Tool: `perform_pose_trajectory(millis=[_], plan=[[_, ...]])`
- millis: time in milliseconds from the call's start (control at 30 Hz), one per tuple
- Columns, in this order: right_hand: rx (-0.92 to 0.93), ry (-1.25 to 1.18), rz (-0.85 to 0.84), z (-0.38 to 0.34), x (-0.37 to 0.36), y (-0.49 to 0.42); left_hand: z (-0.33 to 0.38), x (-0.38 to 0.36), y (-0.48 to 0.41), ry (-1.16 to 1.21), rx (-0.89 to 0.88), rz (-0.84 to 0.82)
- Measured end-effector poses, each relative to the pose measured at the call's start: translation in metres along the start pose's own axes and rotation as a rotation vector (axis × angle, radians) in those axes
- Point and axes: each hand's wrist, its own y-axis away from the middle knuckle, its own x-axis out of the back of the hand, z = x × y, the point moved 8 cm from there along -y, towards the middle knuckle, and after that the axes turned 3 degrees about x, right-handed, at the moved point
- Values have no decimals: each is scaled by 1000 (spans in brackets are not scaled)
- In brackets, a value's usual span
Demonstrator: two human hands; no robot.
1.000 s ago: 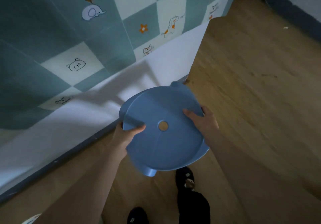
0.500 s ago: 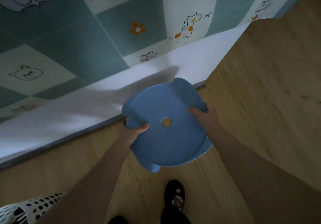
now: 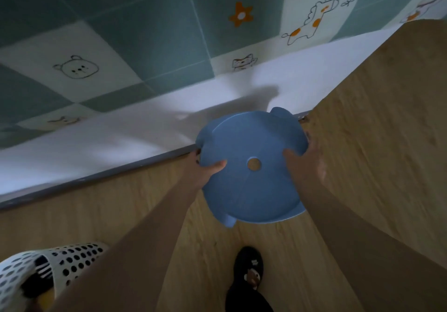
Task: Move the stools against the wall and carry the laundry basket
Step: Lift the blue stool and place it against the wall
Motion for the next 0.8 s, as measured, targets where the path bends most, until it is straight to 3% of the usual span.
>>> perform_pose_trajectory(millis=[100,267,533,800], plan=[[187,157,82,-46,-6,36,11,31,18,-152,-63,126],[335,189,-13,-107,-52,113,9,110,61,-245,-146,177],[423,138,-110,-170,-153,294,-53,302,149,-244,-235,247],[354,188,-209,-170,-289,490,-159,535,233,-296,-188,373]])
